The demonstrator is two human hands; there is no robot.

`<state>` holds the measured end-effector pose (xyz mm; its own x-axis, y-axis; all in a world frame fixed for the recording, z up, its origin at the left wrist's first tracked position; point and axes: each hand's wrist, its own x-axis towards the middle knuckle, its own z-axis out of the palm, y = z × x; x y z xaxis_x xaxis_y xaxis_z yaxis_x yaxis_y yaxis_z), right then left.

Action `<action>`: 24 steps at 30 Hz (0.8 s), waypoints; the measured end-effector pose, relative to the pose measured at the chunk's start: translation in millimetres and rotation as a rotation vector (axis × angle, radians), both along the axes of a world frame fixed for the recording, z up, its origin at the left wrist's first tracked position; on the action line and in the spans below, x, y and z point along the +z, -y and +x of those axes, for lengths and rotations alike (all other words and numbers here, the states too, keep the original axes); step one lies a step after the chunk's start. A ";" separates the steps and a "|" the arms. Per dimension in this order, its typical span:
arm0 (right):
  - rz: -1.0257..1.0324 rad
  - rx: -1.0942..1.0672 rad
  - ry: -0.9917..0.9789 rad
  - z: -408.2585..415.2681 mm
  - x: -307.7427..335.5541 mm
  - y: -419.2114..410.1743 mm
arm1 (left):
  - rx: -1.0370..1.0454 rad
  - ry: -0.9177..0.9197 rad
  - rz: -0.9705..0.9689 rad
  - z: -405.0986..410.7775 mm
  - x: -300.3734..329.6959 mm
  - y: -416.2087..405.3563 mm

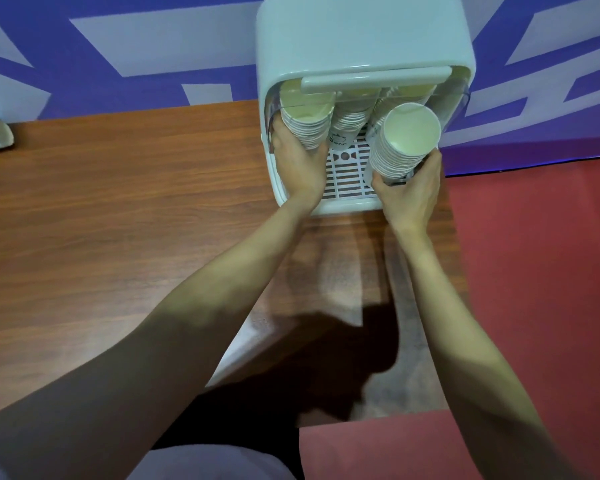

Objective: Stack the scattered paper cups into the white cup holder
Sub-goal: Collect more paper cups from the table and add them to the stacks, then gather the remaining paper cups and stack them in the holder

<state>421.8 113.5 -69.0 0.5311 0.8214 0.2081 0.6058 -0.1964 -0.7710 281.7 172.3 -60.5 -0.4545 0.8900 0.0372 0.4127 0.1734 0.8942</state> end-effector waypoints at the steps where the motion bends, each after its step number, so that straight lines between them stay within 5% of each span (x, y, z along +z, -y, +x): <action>1: 0.001 -0.001 0.005 0.1 -0.1 -0.1 | 0.005 0.000 -0.009 0.9 -0.4 -0.8; 6: 0.006 -0.059 0.000 -2.6 -0.3 -3.1 | 0.041 0.027 -0.198 7.2 -10.3 2.6; 24: -0.038 0.000 -0.014 -2.5 1.1 -0.3 | -0.081 -0.017 -0.344 -4.0 -2.0 8.0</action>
<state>419.3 113.8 -68.0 0.5341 0.8283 0.1691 0.5949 -0.2261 -0.7714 277.7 164.3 -62.5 -0.3839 0.8848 -0.2639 0.4514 0.4292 0.7823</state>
